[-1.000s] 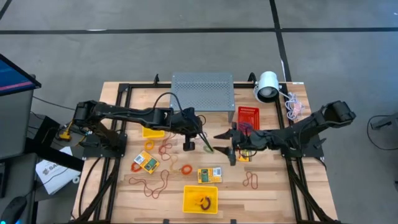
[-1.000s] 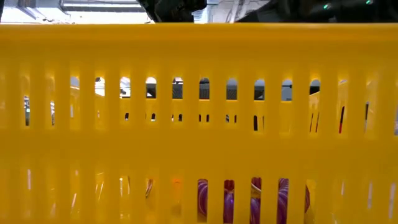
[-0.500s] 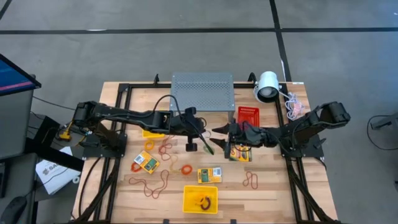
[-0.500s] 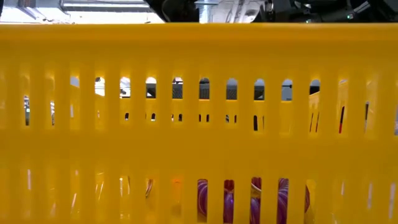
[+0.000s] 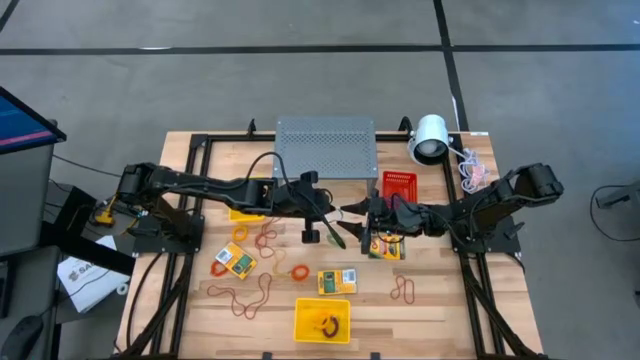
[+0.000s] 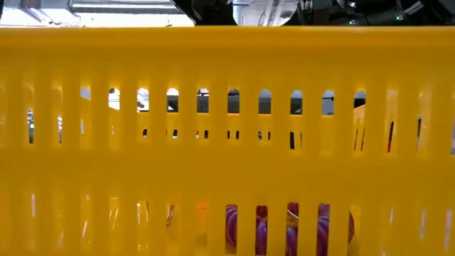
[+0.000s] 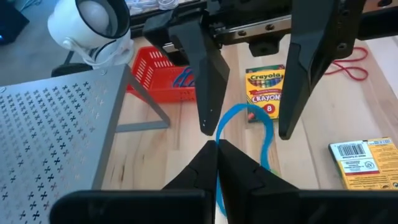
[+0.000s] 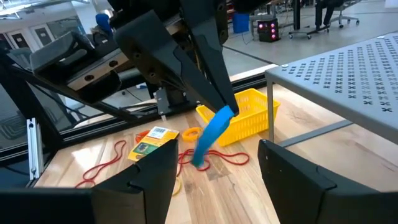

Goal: Pick & Place Office Desk Supplies
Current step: Put the blue rubber band into the red bin

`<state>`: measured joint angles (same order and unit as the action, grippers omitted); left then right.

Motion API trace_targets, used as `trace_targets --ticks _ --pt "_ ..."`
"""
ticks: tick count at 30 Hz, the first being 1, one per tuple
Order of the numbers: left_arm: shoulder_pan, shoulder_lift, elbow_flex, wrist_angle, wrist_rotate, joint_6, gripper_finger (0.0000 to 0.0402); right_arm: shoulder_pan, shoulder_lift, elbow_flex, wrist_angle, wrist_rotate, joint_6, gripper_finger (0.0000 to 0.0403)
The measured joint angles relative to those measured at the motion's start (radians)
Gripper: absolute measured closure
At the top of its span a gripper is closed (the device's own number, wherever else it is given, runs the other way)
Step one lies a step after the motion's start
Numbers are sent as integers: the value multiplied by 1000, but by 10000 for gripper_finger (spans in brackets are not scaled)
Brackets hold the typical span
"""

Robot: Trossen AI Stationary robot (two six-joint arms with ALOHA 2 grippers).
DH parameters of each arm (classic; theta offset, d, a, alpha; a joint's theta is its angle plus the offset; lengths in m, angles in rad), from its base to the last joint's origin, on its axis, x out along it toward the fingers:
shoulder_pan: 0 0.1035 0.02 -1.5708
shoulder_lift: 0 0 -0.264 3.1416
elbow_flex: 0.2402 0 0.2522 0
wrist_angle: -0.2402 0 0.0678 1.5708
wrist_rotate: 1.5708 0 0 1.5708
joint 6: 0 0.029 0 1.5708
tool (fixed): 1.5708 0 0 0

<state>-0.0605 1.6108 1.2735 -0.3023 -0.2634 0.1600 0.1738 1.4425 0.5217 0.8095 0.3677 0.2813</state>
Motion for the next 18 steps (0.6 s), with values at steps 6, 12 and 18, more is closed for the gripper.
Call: trace_targets --ticks 6,12,18 --pt "0 0 0 6 1 0 399 0 0 0 3 0 0 240" --pt "0 0 0 10 31 0 399 0 0 0 17 0 -1 341" --pt "-6 0 0 13 34 0 399 -13 0 0 17 -28 -7 392"
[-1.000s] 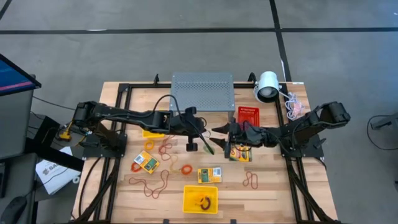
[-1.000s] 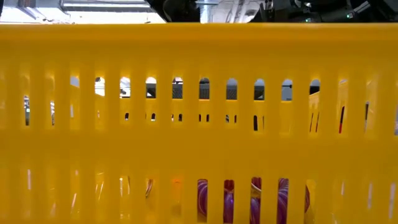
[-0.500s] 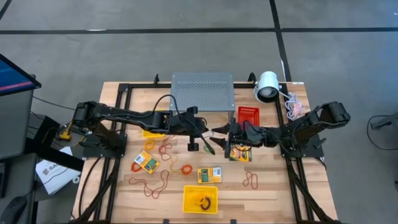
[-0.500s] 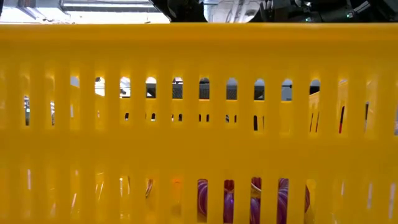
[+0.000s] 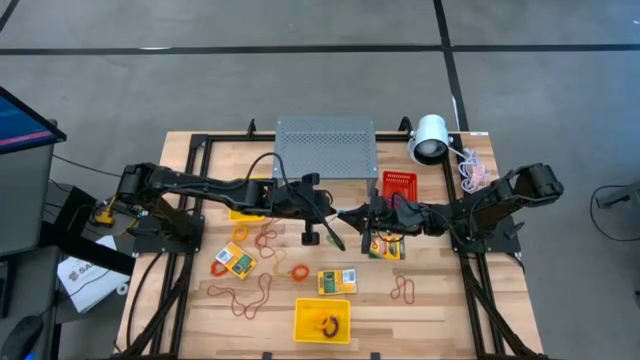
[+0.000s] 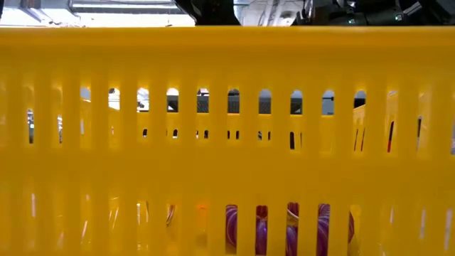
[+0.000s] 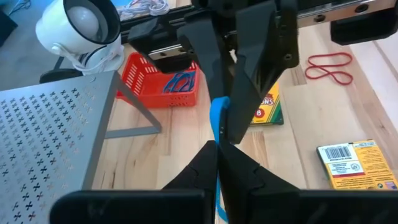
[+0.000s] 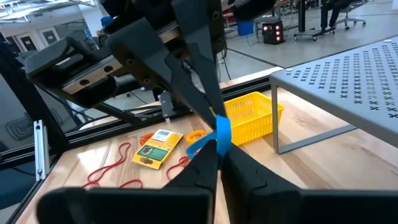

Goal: Pick & Place Office Desk Supplies
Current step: Put the blue rubber band into the red bin

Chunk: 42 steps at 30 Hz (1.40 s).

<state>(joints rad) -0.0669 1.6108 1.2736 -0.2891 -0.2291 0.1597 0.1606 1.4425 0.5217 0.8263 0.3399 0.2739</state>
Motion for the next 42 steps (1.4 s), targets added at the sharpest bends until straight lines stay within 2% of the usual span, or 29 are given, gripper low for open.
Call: trace_targets --ticks 7,10,13,17,21,26,30,33,38,42 --pt "0 0 0 0 0 -9 397 3 0 0 -1 -3 -9 398" --pt "0 0 0 -1 0 -7 383 2 0 0 -1 -27 -12 400" --pt "0 0 0 -1 1 -2 350 2 0 0 -2 -30 -12 401" --pt "1 0 0 -1 54 16 288 2 0 0 -2 -32 -13 401" --pt "1 0 0 -1 56 16 227 2 -1 0 -2 -33 -20 402" --pt "1 -1 0 -1 57 16 182 2 -5 1 -3 -36 -22 402" --pt "1 -10 1 -10 58 16 167 2 -25 2 -19 -52 -34 402" --pt "1 -34 2 -33 60 16 165 4 -75 1 -107 -53 -35 402" --pt "1 -113 -5 -109 70 -18 170 13 -210 1 -273 -43 -38 403" --pt "0 -215 -91 -27 128 -37 174 46 -345 1 -452 37 -46 403"
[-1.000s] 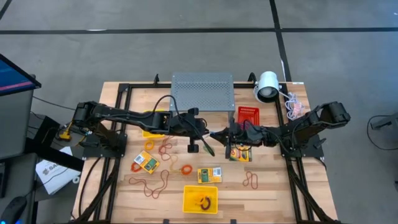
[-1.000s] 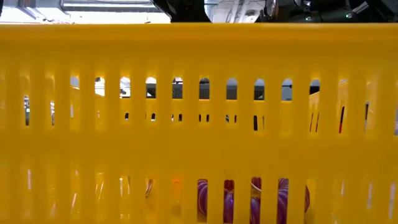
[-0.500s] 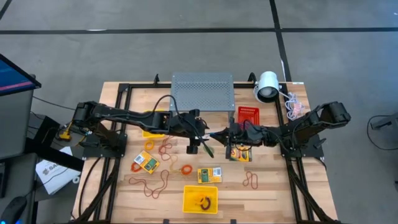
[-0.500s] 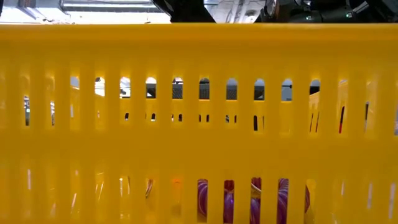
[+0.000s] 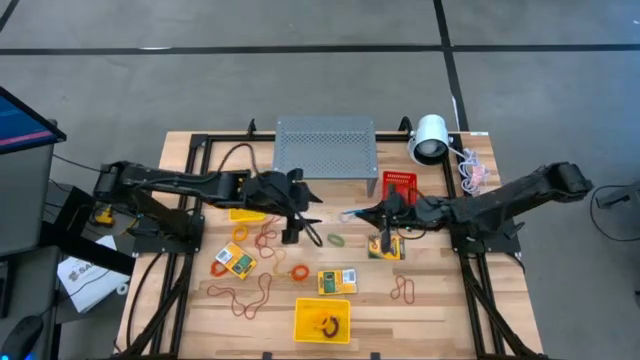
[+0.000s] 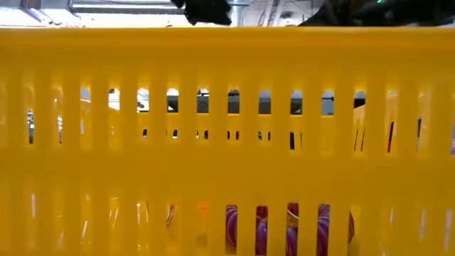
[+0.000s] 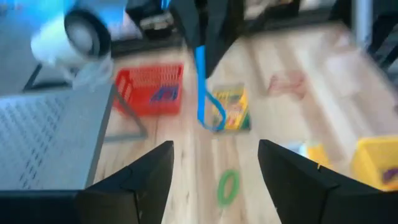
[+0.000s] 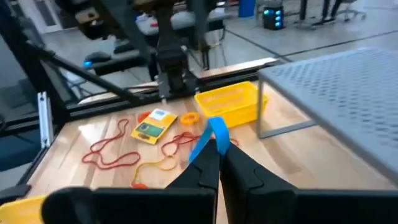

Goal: Pick & Place Office Desk Supplies
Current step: Put the blue rubber band into the red bin

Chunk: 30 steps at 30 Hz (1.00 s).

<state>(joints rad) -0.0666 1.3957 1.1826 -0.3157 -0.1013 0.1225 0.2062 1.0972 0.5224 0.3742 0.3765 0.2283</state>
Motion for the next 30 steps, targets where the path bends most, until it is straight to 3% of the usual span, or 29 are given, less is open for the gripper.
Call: trace_targets --ticks 7,14,22,27,30 --pt "-3 -217 -277 253 77 -53 175 86 -230 -2 -293 166 -1 403" --pt "-34 -416 -516 503 106 -96 177 142 -329 -5 -547 306 89 403" --pt "-72 -518 -658 684 133 -102 179 178 -377 -141 -498 334 82 403" --pt "-73 -511 -672 687 134 -105 179 196 -491 -273 -329 331 23 403" --pt "-73 -499 -672 694 133 -105 179 199 -578 -316 -316 328 6 403"
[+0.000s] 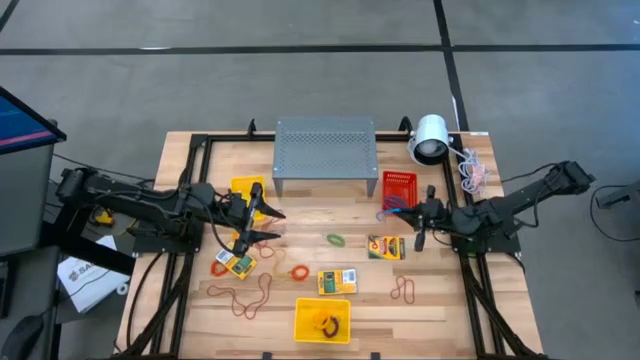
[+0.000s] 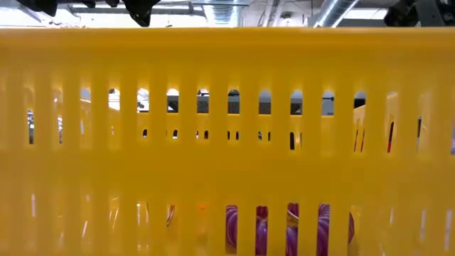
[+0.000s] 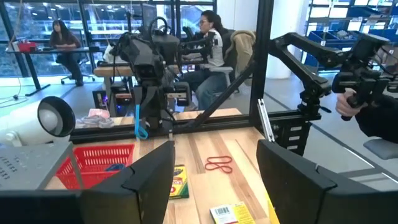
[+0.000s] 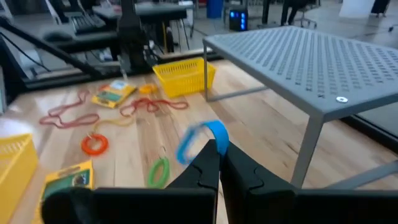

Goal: Pick & Place Office Desk Supplies
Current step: Put the blue rubber band into the red bin

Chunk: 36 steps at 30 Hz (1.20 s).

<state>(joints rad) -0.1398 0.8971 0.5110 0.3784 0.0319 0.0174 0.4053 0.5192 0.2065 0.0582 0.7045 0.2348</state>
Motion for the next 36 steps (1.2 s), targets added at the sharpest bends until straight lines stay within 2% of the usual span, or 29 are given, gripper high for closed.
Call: trace_targets --ticks 8,14,22,30,36 --pt "0 2 0 5 0 -4 179 -71 -136 -21 -133 3 25 403" --pt "0 2 0 5 0 -28 179 -169 -140 -21 -207 -3 62 403" --pt "0 2 0 4 0 -33 179 -296 -139 -7 -307 -86 95 403" --pt "0 2 -3 5 -1 -34 179 -416 -56 72 -404 -168 115 403" --pt "0 2 -23 6 -1 -34 179 -510 96 144 -496 -273 125 403"
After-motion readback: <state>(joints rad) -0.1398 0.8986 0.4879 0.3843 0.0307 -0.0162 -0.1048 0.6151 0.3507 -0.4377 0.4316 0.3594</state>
